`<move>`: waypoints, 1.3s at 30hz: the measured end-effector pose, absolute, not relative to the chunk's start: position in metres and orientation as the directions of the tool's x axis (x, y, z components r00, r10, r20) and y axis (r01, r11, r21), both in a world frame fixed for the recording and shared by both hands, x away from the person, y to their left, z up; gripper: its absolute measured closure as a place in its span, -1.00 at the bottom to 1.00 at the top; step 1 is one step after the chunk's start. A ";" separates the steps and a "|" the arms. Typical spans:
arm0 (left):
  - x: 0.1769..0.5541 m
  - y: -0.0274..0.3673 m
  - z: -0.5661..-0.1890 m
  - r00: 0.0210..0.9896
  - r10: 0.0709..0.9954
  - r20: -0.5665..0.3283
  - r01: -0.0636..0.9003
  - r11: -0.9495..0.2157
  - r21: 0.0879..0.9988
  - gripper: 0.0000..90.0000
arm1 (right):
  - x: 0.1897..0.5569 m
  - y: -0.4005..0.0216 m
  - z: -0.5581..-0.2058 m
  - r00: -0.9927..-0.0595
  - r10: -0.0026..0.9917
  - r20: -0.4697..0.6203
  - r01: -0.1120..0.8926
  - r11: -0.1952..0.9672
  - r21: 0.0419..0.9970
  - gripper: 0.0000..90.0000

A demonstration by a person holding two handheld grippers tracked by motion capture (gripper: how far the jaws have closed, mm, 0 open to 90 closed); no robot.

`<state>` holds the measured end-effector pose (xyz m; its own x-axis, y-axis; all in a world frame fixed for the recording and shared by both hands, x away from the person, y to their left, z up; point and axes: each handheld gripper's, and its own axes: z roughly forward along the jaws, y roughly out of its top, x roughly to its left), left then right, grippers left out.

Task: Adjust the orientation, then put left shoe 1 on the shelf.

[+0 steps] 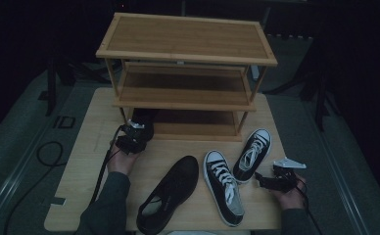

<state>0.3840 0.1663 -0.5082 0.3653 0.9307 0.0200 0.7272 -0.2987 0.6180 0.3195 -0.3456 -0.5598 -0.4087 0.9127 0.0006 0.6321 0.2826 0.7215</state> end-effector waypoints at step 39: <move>0.350 0.169 -0.458 0.578 0.810 -0.095 0.650 -0.387 0.654 0.28 | 0.319 -0.345 -0.560 -0.408 0.913 0.001 0.633 0.281 0.721 -0.71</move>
